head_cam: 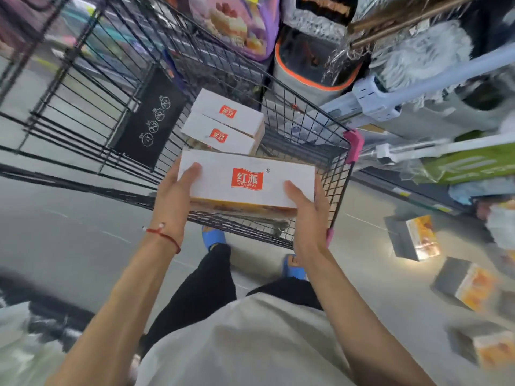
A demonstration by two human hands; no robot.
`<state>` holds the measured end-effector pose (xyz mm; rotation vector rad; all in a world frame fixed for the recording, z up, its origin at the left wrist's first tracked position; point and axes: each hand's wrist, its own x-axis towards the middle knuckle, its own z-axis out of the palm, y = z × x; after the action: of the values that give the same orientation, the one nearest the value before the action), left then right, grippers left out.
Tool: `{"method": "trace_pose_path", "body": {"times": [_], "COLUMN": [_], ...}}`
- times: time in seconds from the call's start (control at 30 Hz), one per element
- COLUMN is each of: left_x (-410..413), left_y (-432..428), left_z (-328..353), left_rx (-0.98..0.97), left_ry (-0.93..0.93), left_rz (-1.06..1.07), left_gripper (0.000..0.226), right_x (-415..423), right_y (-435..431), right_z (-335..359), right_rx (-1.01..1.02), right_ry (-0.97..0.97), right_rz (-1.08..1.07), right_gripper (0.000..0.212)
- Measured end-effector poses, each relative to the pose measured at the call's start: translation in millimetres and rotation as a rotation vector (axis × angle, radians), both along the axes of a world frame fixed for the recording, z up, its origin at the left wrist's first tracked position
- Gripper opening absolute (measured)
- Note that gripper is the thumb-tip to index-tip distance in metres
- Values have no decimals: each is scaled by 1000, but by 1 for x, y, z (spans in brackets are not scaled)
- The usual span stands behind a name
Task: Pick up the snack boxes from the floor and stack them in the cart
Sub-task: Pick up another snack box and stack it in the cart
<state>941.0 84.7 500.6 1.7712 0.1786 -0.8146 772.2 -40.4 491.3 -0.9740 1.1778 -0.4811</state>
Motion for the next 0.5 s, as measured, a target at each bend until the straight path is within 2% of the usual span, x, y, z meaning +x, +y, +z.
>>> {"method": "trace_pose_path", "body": {"times": [0.13, 0.33, 0.5], "left_x": [55, 109, 133], "left_y": [10, 13, -3], "left_z": [-12, -44, -75], "left_rx": [26, 62, 180], "left_ry": [28, 61, 81], "left_rz": [-93, -162, -245], "left_gripper": [35, 38, 41], "right_x": [46, 90, 108], "right_y": [19, 31, 20], "right_z": [-10, -37, -77], "right_rx": [31, 75, 101], "right_ry": [71, 118, 190], "right_rz": [-20, -1, 57], "right_gripper": [42, 51, 58]}}
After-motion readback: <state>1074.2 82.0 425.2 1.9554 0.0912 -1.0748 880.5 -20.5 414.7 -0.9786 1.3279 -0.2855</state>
